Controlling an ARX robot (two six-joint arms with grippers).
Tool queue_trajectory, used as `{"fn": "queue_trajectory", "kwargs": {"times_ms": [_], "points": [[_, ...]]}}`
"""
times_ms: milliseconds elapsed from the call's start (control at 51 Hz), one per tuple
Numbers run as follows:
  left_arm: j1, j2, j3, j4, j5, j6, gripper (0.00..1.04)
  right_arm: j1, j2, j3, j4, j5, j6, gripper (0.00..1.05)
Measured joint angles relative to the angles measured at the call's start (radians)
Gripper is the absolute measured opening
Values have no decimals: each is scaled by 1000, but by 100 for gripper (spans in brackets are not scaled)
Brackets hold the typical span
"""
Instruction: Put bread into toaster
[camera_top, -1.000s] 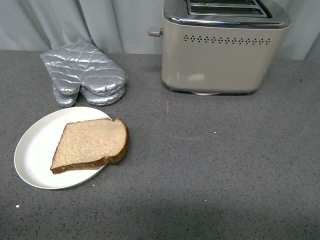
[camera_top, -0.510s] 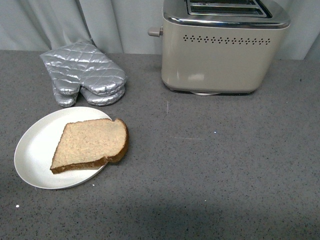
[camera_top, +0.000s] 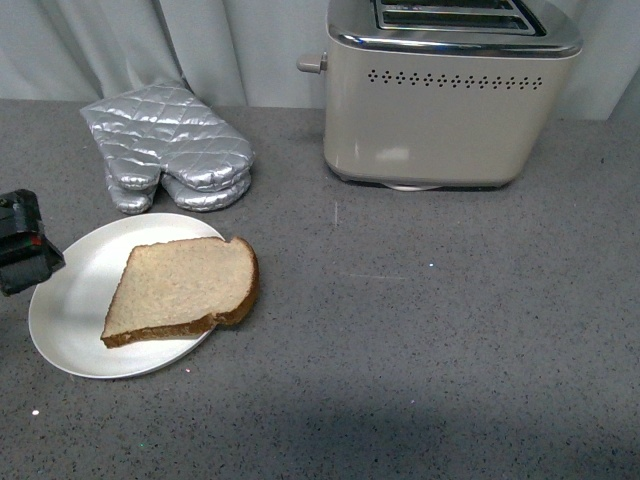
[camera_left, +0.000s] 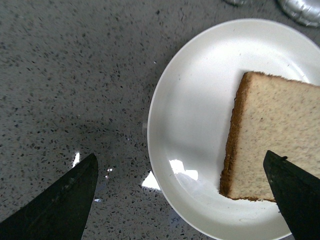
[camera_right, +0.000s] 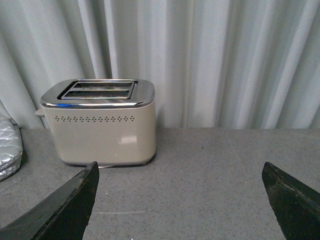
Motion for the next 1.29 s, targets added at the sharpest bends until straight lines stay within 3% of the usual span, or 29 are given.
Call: {"fn": "queue_trajectory", "kwargs": {"times_ms": [373,686,804,961,1294], "points": [[13,241,140,-39,29,77,98,0,0,0,0,0,0,95],[38,318,183,-26,18,79,48,0,0,0,0,0,0,95],[42,320,185,-29,23,76,34,0,0,0,0,0,0,95],[51,303,187,-69,79,44,4,0,0,0,0,0,0,95],[27,183,147,-122,203,-32,3,0,0,0,0,0,0,95]]}}
